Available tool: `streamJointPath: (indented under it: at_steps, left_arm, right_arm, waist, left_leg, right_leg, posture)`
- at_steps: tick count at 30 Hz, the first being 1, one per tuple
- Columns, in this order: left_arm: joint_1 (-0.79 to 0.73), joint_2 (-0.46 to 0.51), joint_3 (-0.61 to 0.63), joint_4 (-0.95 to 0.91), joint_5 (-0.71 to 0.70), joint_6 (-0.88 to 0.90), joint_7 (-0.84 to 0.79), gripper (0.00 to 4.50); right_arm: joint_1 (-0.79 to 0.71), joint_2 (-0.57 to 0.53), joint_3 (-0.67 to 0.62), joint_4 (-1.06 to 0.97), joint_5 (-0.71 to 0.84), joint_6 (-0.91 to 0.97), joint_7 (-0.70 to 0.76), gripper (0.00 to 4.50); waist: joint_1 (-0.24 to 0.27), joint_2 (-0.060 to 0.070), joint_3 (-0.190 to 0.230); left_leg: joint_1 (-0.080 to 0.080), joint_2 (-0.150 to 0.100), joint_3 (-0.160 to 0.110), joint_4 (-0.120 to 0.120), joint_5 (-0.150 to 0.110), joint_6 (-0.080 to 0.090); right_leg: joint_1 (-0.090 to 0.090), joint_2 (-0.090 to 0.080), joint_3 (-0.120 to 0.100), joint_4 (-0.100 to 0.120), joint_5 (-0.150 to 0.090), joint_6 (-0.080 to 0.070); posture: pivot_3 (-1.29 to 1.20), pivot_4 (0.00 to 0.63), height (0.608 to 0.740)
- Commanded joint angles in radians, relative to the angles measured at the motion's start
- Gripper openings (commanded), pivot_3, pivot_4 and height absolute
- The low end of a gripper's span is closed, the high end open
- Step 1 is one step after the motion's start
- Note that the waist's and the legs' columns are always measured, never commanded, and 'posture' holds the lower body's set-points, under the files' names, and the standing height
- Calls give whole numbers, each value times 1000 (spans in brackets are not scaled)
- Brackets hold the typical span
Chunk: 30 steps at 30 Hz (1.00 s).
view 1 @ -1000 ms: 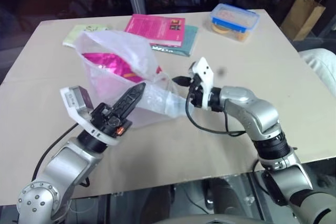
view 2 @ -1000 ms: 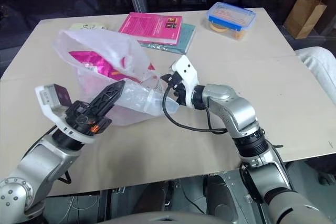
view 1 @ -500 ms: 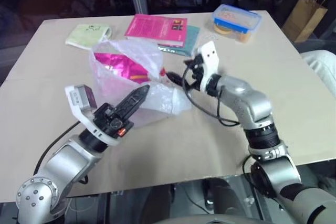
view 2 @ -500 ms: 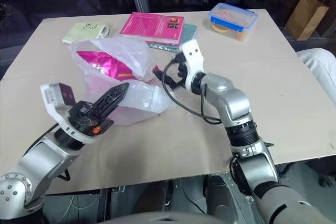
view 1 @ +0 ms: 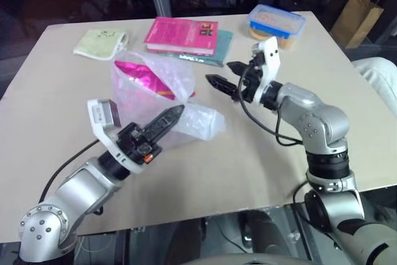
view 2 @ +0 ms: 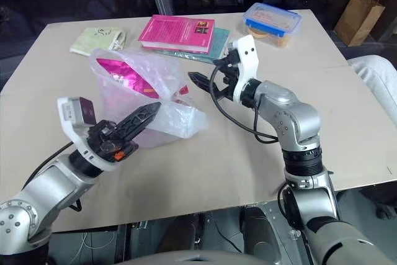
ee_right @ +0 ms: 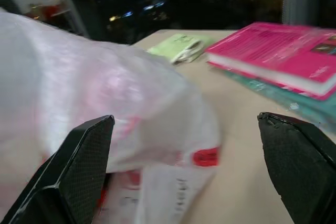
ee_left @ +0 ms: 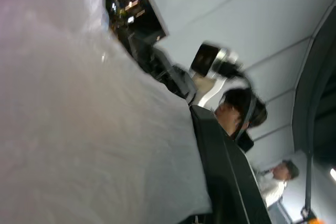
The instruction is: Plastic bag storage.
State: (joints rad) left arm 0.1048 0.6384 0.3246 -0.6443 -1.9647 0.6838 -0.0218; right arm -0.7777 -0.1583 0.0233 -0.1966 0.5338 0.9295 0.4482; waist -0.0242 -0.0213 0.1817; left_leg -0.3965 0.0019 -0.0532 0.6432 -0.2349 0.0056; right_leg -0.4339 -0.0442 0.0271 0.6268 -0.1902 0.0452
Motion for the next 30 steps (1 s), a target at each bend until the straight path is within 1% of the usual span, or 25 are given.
streamJointPath:
  at_steps: [1,4,6,8,14,17,21,27,29,30]
  left_arm:
    - [23,43,33,1,-8,30,-48,0]
    - [50,84,47,3,-8,52,-85,0]
    - [78,115,69,10,-8,71,-118,0]
    - [93,131,83,13,-8,75,-139,0]
    - [125,155,96,2,-8,70,-164,0]
    - [135,165,96,-2,-8,67,-173,0]
    - [140,179,91,-1,-8,70,-187,0]
    - [143,188,87,-1,-8,67,-196,0]
    - [152,190,86,-7,-8,65,-196,0]
    - [158,190,86,-11,-8,63,-195,0]
  right_arm:
    - [-73,24,-2,-43,30,111,-67,4483]
    - [-115,43,17,-29,31,169,-90,4483]
    - [-140,53,81,-1,12,197,-85,4483]
    - [-146,74,96,8,21,228,-90,4483]
    - [-131,179,-32,0,155,395,-110,4483]
    - [-126,189,-59,11,176,446,-121,4483]
    - [-121,221,-84,64,198,476,-117,4483]
    - [-142,263,-72,155,178,422,-121,4483]
    - [-149,265,-66,167,166,391,-123,3972]
    - [-149,263,-61,167,163,377,-120,3572]
  waist:
    - [-2,0,0]
    - [-5,0,0]
    - [-8,0,0]
    - [-12,0,0]
    - [-12,0,0]
    - [-12,0,0]
    - [-15,1,0]
    - [-18,1,1]
    - [-18,1,1]
    - [-18,1,1]
  left_leg:
    - [0,0,0,0,0,0]
    - [0,0,0,0,0,0]
    - [-1,-1,0,0,0,0]
    - [-1,-1,1,0,0,0]
    - [-1,-1,0,-1,0,0]
    - [-1,-1,0,-1,0,0]
    - [-1,0,0,-1,0,0]
    - [-1,0,1,-2,0,0]
    - [-1,0,1,-2,0,0]
    - [-1,0,1,-2,0,0]
  right_leg:
    - [0,0,0,0,0,0]
    - [0,0,0,0,0,0]
    - [0,-1,0,-1,0,0]
    - [0,-1,0,-1,0,0]
    - [0,-1,0,-1,0,0]
    - [0,-1,0,-1,0,0]
    - [-1,-1,0,-1,0,0]
    - [-1,-1,0,-1,0,0]
    - [-1,-1,0,-1,0,0]
    - [-1,-1,0,-1,0,0]
  posture:
    - [0,150,740]
    - [0,150,740]
    - [0,150,740]
    - [0,150,740]
    - [0,150,740]
    - [0,150,740]
    - [0,150,740]
    - [0,150,740]
    - [0,150,740]
    - [0,150,740]
